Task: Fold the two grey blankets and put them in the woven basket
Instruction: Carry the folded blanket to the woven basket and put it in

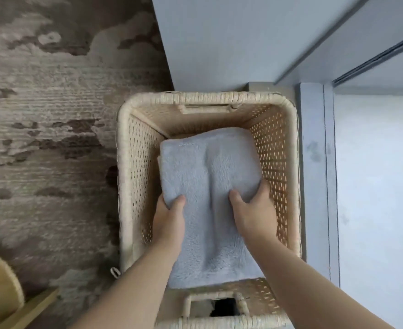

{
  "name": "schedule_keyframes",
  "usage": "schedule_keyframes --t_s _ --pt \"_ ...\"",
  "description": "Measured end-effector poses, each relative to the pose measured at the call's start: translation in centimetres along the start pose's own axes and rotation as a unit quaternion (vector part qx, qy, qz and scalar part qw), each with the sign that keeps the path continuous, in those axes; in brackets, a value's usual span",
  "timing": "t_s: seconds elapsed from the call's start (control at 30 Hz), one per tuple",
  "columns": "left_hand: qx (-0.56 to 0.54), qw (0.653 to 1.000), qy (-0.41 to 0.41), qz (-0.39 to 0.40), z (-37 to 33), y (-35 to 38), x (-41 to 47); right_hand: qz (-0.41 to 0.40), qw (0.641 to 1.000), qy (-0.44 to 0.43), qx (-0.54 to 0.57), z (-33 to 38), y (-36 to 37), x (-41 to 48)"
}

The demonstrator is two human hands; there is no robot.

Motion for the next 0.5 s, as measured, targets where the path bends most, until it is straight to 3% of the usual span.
schedule_keyframes --t_s 0.2,0.3,0.4,0.43,0.5 --pt "0.06 0.996 0.071 -0.011 4.9 1.6 6.4 -0.112 0.993 -0.03 -0.003 -0.9 6.4 6.0" --pt "0.202 0.975 0.095 0.003 7.0 2.6 9.3 -0.141 0.986 -0.03 -0.082 -3.1 8.9 9.3" --pt "0.374 0.926 0.029 -0.033 8.3 3.0 11.4 -0.153 0.966 -0.068 -0.198 -4.3 10.8 10.9" --pt "0.398 0.914 0.056 -0.049 7.7 3.2 11.7 -0.156 0.961 -0.085 -0.211 -4.3 11.2 10.9" --pt "0.425 0.883 0.197 -0.03 6.0 4.7 11.6 -0.153 0.955 -0.129 -0.219 -3.9 11.7 10.6"
Point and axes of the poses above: each hand's wrist, its own x-axis towards the middle knuckle, its own y-axis out of the palm, z = x × y, the point moved 6 cm from there along x, towards the middle knuckle, and after that the axes turned 15 degrees about y, right-handed, at the moved point
